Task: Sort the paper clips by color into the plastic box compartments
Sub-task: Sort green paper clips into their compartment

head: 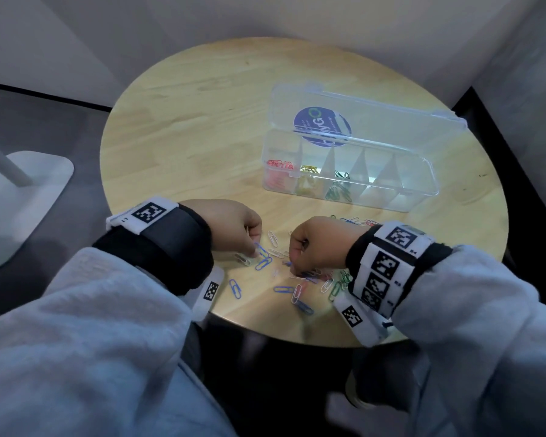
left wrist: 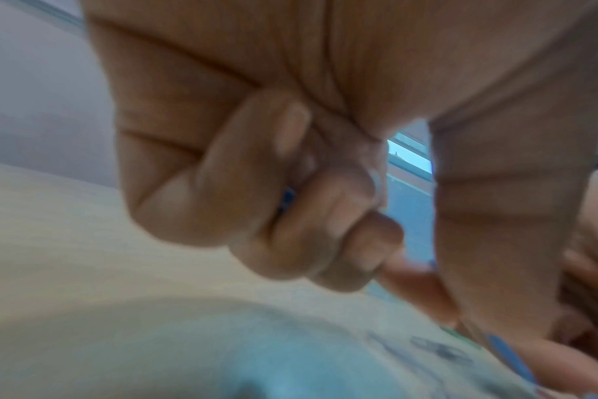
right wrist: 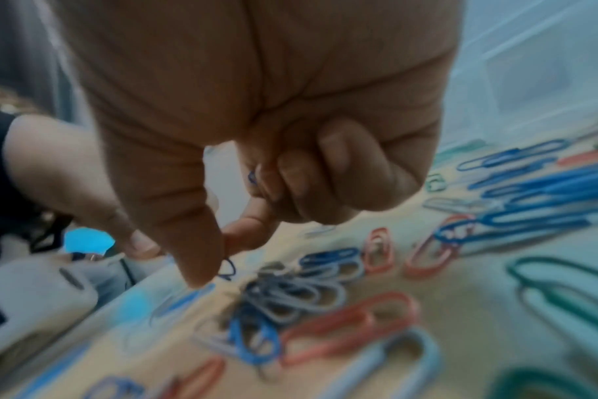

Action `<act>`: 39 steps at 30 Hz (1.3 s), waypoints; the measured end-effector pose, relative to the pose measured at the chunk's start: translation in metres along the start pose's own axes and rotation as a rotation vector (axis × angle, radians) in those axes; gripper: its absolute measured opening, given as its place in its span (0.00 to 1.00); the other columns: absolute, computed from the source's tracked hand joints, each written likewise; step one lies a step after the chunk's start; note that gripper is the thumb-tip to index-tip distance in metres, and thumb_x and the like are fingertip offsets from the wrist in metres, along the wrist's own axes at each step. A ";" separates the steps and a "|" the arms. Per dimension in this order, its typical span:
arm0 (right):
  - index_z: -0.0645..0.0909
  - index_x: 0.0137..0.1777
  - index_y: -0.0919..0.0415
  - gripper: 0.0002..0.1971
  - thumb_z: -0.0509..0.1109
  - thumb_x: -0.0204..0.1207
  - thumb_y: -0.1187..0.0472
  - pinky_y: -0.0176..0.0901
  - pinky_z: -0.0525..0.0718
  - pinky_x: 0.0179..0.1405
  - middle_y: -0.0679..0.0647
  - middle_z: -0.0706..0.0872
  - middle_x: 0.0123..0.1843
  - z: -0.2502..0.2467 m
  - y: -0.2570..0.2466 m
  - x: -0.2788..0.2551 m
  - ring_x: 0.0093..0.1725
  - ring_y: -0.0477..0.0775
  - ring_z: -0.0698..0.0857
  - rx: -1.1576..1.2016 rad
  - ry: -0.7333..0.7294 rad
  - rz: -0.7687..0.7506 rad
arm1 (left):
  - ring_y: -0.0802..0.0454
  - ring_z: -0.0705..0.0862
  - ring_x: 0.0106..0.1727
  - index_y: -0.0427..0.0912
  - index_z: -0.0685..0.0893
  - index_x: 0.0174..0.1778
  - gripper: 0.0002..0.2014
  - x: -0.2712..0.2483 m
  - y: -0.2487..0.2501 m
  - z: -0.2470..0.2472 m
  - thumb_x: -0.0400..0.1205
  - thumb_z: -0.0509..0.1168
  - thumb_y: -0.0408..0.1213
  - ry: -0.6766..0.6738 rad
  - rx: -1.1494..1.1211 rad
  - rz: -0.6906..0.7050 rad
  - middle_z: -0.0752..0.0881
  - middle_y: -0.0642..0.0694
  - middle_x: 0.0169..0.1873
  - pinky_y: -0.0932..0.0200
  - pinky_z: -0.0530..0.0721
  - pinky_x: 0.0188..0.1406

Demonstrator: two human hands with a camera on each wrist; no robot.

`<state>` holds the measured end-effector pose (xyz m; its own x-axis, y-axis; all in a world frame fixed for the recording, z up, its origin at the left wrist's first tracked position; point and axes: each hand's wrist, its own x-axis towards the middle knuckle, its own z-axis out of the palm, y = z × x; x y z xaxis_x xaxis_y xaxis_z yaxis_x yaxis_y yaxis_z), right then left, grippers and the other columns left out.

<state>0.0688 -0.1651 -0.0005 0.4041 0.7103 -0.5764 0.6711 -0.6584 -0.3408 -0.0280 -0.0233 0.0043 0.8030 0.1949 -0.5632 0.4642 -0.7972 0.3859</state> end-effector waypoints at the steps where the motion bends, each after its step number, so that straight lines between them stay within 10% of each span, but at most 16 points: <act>1: 0.81 0.33 0.56 0.05 0.74 0.67 0.60 0.36 0.76 0.31 0.47 0.79 0.27 -0.002 0.002 0.000 0.27 0.47 0.77 0.055 0.013 0.011 | 0.57 0.73 0.31 0.50 0.77 0.33 0.08 -0.001 0.000 -0.001 0.76 0.68 0.41 0.009 -0.012 0.001 0.77 0.55 0.28 0.60 0.70 0.34; 13: 0.72 0.33 0.59 0.13 0.62 0.75 0.76 0.38 0.62 0.23 0.53 0.78 0.19 -0.006 0.022 0.000 0.15 0.47 0.71 0.860 -0.048 0.108 | 0.62 0.78 0.17 0.41 0.72 0.26 0.16 -0.004 -0.002 -0.015 0.81 0.61 0.26 0.104 -0.761 0.003 0.81 0.44 0.27 0.73 0.72 0.14; 21: 0.76 0.33 0.62 0.16 0.52 0.74 0.77 0.35 0.67 0.18 0.59 0.74 0.27 -0.005 0.020 -0.001 0.17 0.49 0.74 0.950 -0.042 0.140 | 0.52 0.75 0.32 0.48 0.81 0.36 0.06 -0.011 -0.010 -0.015 0.70 0.72 0.41 0.126 -0.135 -0.122 0.78 0.54 0.28 0.59 0.71 0.39; 39: 0.80 0.39 0.49 0.07 0.76 0.67 0.60 0.36 0.68 0.23 0.44 0.73 0.20 -0.005 -0.005 -0.002 0.20 0.41 0.71 0.184 0.031 -0.018 | 0.61 0.72 0.24 0.52 0.80 0.35 0.06 -0.009 0.005 0.019 0.73 0.71 0.37 -0.206 0.225 -0.023 0.76 0.53 0.23 0.67 0.67 0.21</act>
<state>0.0679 -0.1616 0.0062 0.4134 0.7280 -0.5469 0.5546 -0.6777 -0.4829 -0.0398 -0.0400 -0.0029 0.6897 0.1127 -0.7152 0.3683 -0.9051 0.2125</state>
